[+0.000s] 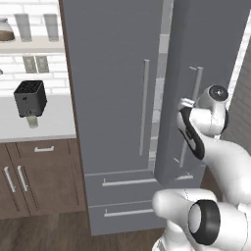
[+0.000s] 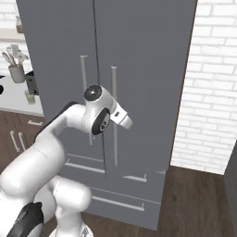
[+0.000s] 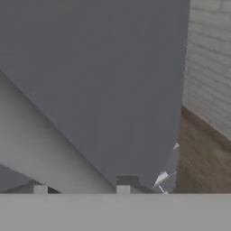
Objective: Grab a lemon wedge from the fridge and one ice cube from the ice bowl, and put them in the glass of lemonade.
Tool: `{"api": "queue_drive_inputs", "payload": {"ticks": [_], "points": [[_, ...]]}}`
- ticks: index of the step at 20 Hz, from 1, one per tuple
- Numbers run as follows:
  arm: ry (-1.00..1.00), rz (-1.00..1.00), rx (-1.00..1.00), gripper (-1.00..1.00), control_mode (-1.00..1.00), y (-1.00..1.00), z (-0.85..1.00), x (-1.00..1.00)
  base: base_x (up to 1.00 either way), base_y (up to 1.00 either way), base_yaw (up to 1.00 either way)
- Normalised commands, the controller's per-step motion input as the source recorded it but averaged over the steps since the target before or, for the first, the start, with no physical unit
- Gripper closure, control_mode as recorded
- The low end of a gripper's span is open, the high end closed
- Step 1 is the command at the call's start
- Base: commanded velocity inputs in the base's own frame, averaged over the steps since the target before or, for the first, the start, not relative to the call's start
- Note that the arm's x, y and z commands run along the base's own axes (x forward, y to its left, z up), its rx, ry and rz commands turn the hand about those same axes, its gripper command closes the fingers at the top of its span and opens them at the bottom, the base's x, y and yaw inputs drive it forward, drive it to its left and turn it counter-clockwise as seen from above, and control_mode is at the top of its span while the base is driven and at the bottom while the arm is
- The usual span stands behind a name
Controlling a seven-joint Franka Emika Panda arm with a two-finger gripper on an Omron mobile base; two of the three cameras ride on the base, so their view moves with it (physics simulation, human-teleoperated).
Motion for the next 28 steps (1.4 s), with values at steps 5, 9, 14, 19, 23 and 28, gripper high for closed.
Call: {"api": "queue_drive_inputs", "payload": {"ticks": [5,9,14,19,23,28], "points": [[-0.17,-0.13,0.14,1.00,-1.00,-0.92,0.05,-1.00,0.00,0.00,0.00],[-0.20,-0.15,0.12,1.00,-1.00,-0.96,0.02,-0.93,0.00,0.00,0.00],[-0.09,-0.13,0.06,-1.00,-1.00,-0.68,0.20,-0.67,0.00,0.00,0.00],[-0.01,-0.01,0.00,-1.00,-1.00,-0.11,0.73,-0.69,0.00,0.00,0.00],[-0.03,0.00,0.00,-1.00,-1.00,0.00,1.00,-0.88,0.00,0.00,0.00],[0.01,0.00,0.00,-1.00,-1.00,0.08,1.00,-0.80,0.00,0.00,0.00]]}}
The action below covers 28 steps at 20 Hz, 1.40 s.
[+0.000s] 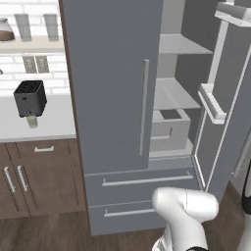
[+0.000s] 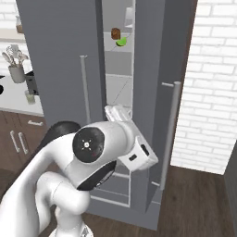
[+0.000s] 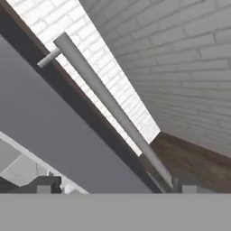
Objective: Grab a lemon wedge from the fridge and one ice cube from the ice bowl, and put them in the glass of lemonade.
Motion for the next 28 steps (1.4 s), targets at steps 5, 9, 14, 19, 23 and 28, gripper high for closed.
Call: {"api": "queue_drive_inputs", "payload": {"ticks": [5,9,14,19,23,28], "points": [[0.28,-0.03,-0.15,-1.00,-1.00,0.56,0.80,-0.24,0.00,0.00,0.00],[0.37,-0.09,-0.28,-1.00,-1.00,1.00,0.38,0.00,0.00,0.00,0.00],[0.33,-0.19,-0.31,-1.00,-1.00,0.90,0.13,0.52,0.00,0.00,0.00],[0.40,-0.18,-0.22,-1.00,-1.00,0.32,0.00,1.00,0.00,0.00,0.00],[0.05,-0.01,-0.01,-1.00,-1.00,-0.12,-0.04,0.92,0.00,0.00,0.00],[0.02,0.00,0.00,-1.00,-1.00,-0.39,-0.04,0.99,0.00,0.00,0.00]]}}
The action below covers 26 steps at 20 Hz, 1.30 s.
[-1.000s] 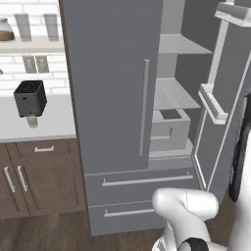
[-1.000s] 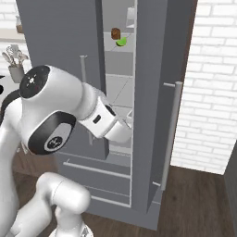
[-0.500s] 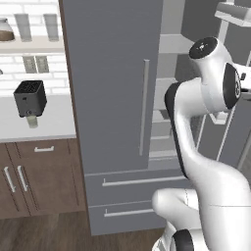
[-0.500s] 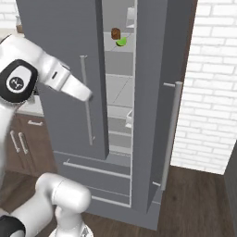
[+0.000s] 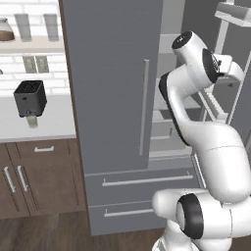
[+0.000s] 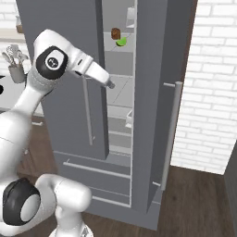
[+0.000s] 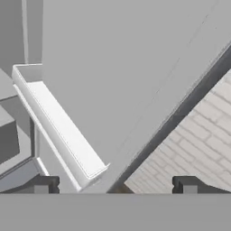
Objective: Grab a lemon wedge from the fridge and one ice cube from the ice bowl, and put them in the glass of lemonade.
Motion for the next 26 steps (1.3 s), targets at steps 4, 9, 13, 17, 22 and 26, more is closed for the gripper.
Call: {"api": "queue_drive_inputs", "payload": {"ticks": [4,9,13,17,22,26], "points": [[0.04,0.00,-0.02,-1.00,-1.00,-0.57,-0.01,0.67,0.00,0.00,0.00],[0.00,0.00,-0.03,-1.00,-1.00,-0.82,0.00,-0.09,0.00,0.00,0.00],[0.00,0.00,0.00,-1.00,-1.00,-0.99,0.00,-0.13,0.00,0.00,0.00],[0.00,0.00,0.00,-1.00,-1.00,-0.89,0.00,-0.03,0.00,0.00,0.00],[0.00,0.00,0.00,-1.00,-1.00,-0.05,0.01,0.00,0.00,0.00,0.00],[0.00,0.02,0.00,-1.00,-1.00,0.93,0.14,0.00,0.00,0.00,0.00]]}}
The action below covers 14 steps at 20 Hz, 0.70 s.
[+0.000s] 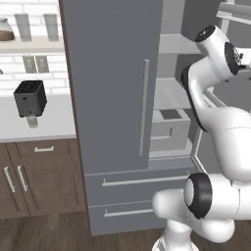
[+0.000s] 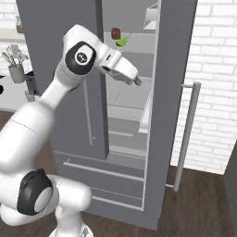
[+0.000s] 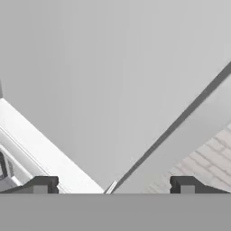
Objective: Grab a lemon wedge from the fridge and one ice cube from the ice bowl, and put them in the glass of lemonade.
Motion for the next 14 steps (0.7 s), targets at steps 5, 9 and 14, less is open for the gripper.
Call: {"api": "queue_drive_inputs", "payload": {"ticks": [5,9,14], "points": [[-0.04,0.22,0.03,-1.00,-1.00,1.00,0.05,0.00,0.00,0.00,0.00],[-0.03,0.52,0.19,-1.00,-1.00,1.00,-0.21,0.00,0.00,0.00,0.00],[0.00,0.71,0.21,-1.00,-1.00,0.94,-0.45,0.00,0.00,0.00,0.00]]}}
